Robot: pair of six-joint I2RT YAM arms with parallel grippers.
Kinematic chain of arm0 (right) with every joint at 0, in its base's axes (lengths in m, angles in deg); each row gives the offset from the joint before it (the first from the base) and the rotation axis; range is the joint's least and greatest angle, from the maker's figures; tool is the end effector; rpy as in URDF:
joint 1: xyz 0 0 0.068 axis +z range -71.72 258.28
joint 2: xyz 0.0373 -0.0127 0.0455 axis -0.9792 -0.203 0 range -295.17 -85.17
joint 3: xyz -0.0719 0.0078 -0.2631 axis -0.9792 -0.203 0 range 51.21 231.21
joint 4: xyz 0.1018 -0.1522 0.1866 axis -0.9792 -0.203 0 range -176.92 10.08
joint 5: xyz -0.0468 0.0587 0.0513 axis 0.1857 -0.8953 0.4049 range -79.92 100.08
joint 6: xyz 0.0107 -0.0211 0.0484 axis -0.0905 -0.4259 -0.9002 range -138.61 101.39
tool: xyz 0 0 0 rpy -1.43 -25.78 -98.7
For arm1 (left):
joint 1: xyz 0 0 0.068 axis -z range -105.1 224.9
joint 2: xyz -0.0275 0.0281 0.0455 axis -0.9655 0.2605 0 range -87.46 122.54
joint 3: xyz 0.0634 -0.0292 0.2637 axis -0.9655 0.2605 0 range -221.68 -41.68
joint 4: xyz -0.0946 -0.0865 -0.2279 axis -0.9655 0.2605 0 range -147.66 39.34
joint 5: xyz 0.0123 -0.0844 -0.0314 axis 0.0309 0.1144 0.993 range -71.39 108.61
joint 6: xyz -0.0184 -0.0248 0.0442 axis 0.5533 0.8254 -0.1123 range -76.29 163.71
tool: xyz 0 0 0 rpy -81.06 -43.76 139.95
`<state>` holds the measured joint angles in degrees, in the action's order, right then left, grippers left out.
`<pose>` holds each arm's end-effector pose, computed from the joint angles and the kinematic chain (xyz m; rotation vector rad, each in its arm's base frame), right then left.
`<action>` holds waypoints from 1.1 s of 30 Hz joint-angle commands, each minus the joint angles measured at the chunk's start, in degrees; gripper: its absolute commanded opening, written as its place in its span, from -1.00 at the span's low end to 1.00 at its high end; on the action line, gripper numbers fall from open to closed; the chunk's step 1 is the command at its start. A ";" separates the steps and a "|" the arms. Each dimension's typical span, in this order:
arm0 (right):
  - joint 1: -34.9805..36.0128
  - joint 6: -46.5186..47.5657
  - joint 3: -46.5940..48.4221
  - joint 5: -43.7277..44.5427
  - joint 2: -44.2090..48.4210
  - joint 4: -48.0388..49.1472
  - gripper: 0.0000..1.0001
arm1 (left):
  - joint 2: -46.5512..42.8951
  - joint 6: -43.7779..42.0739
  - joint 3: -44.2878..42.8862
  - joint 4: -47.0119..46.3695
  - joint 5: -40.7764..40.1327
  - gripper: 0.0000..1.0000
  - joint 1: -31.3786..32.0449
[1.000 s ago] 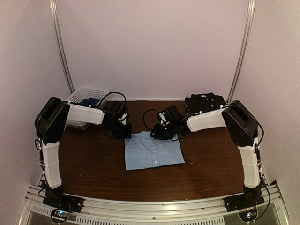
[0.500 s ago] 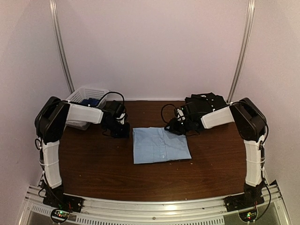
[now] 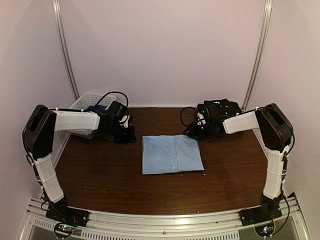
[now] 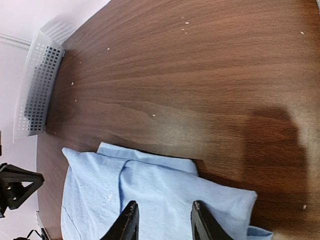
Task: Fold and stack the long sleeve shirts
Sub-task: Smooth out the square-folded shirt at the center of the board, then pick up the square-folded shirt from the center of the board.
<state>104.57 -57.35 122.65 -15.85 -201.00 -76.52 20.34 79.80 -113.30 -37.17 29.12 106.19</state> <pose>0.3806 0.2052 0.1531 0.0104 2.4513 1.0707 0.3331 -0.2101 0.1775 -0.0387 2.6835 -0.6505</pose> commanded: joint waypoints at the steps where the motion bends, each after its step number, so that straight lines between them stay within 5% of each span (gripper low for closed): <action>1: -2.17 0.37 -1.83 -2.23 -1.89 1.43 -0.26 | -4.48 1.46 1.86 -3.39 3.83 -0.76 1.38; 10: -4.84 -0.29 -1.27 -4.00 -3.99 1.57 -0.30 | -5.55 4.16 5.33 -6.62 7.30 -0.67 4.24; 22: -0.84 5.25 -5.94 3.50 10.46 -6.25 -0.26 | -5.70 10.37 10.75 -14.08 9.76 -0.62 5.98; 33: 9.06 4.30 -12.91 6.30 20.08 -6.57 -0.20 | -5.12 11.31 13.71 -14.77 6.92 -0.18 5.98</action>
<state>109.59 -52.91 109.86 -11.87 -182.71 -82.29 15.62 90.93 -100.03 -48.80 36.50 112.02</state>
